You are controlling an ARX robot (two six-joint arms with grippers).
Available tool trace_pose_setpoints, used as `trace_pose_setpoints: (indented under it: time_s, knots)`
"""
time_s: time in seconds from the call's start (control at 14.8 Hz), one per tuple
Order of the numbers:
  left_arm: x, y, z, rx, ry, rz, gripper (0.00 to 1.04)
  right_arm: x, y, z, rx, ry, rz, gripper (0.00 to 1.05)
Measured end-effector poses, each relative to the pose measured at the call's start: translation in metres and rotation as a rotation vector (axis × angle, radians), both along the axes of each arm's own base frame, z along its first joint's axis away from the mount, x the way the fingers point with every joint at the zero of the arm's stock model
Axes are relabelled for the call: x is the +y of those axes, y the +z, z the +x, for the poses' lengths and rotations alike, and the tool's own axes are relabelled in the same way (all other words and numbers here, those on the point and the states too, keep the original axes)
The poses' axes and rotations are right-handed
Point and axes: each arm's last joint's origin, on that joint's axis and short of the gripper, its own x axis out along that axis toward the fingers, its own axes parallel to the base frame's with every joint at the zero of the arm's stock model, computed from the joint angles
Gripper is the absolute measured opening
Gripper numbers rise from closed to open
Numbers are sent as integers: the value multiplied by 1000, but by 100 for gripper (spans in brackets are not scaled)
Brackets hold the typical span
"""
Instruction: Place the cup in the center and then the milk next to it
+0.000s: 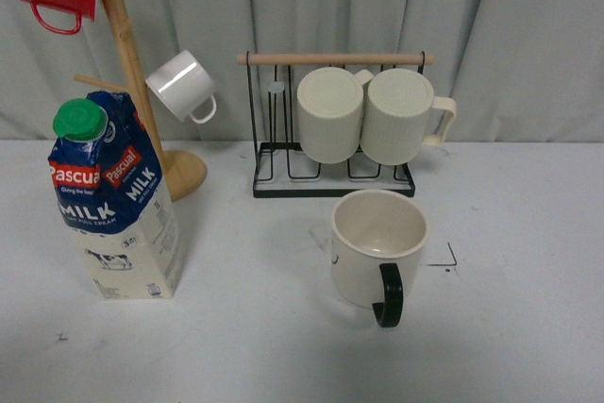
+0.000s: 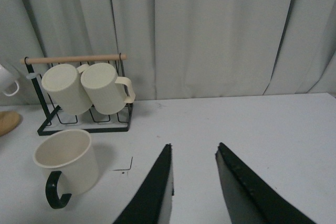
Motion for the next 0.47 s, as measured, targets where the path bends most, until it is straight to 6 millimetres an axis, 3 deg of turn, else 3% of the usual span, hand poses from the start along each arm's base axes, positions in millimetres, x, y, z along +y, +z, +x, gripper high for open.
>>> trace_pose_setpoints:
  time_s: [0.34,0.47]
  knots:
    - [0,0,0,0,0,0,98,0,0,0,0,0,0,46]
    - [0,0,0,0,0,0,98,0,0,0,0,0,0,63]
